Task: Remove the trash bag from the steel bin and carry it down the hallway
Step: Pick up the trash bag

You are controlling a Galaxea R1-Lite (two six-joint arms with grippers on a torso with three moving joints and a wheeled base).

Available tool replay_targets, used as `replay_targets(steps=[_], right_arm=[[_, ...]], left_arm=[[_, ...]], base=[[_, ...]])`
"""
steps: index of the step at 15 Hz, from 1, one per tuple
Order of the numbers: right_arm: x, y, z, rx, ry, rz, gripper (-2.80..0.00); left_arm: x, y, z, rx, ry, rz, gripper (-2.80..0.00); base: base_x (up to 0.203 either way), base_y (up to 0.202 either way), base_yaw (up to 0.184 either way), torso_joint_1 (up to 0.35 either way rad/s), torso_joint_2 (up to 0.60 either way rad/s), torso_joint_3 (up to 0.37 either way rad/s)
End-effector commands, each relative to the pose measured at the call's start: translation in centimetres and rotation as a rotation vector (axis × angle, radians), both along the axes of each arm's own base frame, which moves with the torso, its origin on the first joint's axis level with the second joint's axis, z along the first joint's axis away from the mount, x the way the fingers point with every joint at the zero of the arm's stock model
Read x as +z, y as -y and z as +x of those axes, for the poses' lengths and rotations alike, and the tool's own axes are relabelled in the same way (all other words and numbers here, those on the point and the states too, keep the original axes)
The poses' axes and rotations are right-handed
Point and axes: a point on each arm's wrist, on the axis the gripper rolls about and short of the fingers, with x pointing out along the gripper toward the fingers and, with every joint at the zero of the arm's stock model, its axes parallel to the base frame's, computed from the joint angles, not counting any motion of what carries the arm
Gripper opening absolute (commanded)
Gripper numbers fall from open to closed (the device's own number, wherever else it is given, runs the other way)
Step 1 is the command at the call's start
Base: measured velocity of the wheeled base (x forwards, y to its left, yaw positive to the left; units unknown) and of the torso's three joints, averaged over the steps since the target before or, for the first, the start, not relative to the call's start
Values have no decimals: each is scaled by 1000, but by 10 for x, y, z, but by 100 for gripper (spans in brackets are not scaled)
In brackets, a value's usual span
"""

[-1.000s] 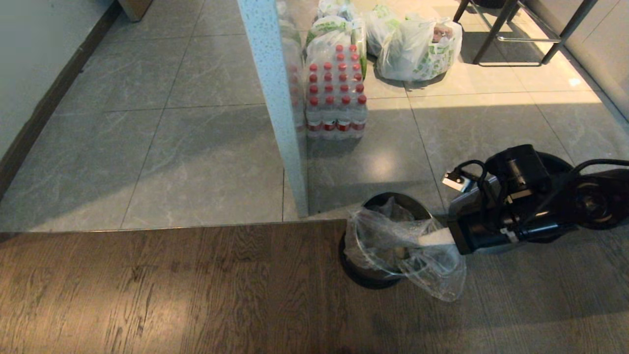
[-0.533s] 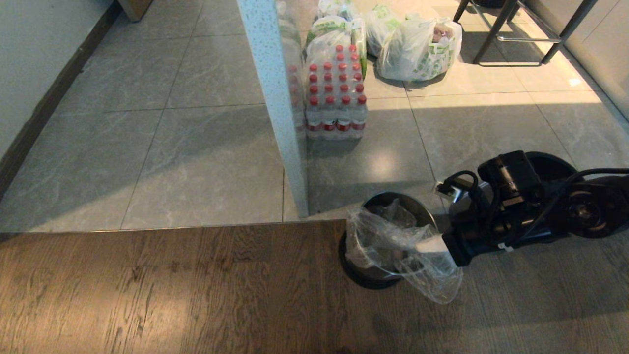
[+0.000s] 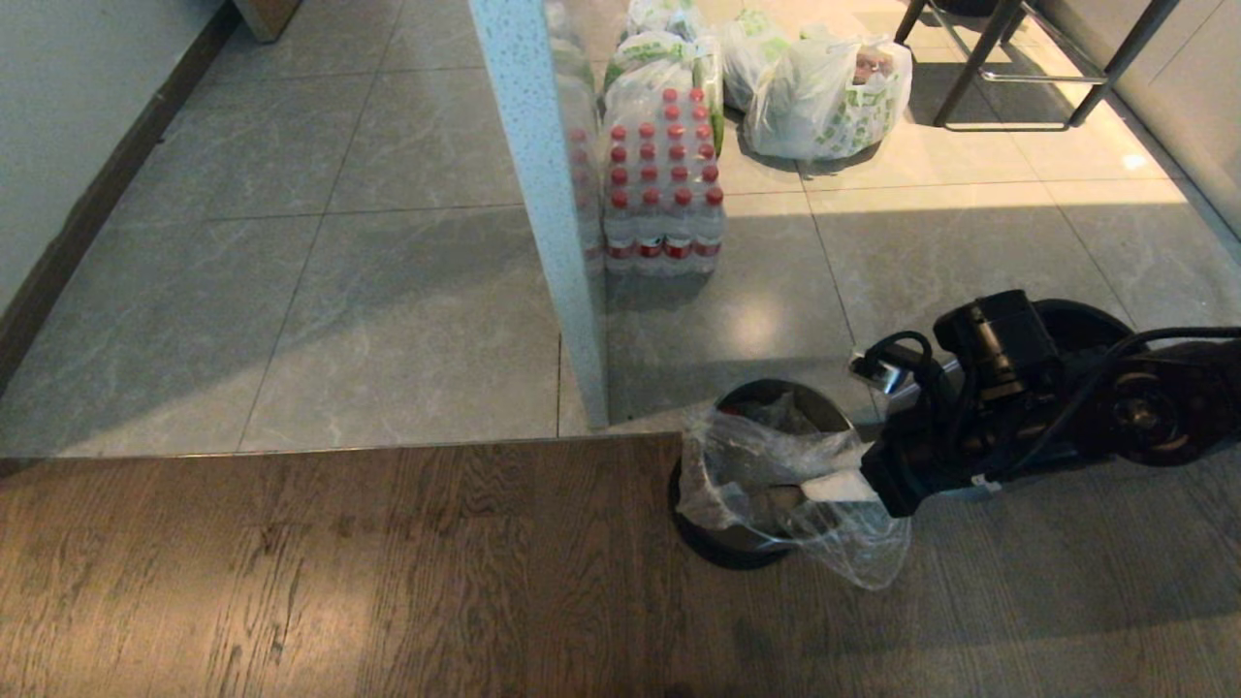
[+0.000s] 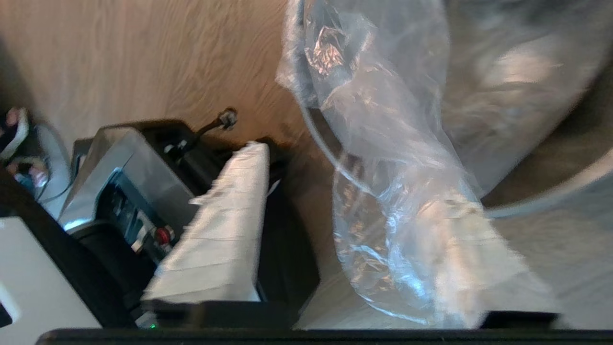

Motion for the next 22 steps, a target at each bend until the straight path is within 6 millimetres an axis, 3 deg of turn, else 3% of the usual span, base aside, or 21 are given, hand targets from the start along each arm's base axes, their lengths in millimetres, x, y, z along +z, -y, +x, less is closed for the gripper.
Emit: replay_targets(steps=[1,3,7,12,14,17,22], right_arm=[[13,6,-8,-9,39,7,0],[28,17,-27,-6,101,-10,0],[36,28,-56,-6,160,-67,0],[66,16,-75,110,272,37,0],[68,12,-82,160,269,69,0],[58,1,-80,173,135,127,0],[45,-27,-46,164,-13,170,0]], left_arm=[[0,0,0,0,-2,-1,-280],[0,0,0,0,-2,-1,-280],[0,0,0,0,-2,-1,-280],[0,0,0,0,-2,-1,-280],[0,0,0,0,-2,-1,-280],[0,0,0,0,-2,-1,-280],[0,0,0,0,-2,-1,-280]], base=[[0,0,0,0,0,0],[0,0,0,0,0,0],[0,0,0,0,0,0],[0,0,0,0,0,0],[0,0,0,0,0,0],[0,0,0,0,0,0],[0,0,0,0,0,0]])
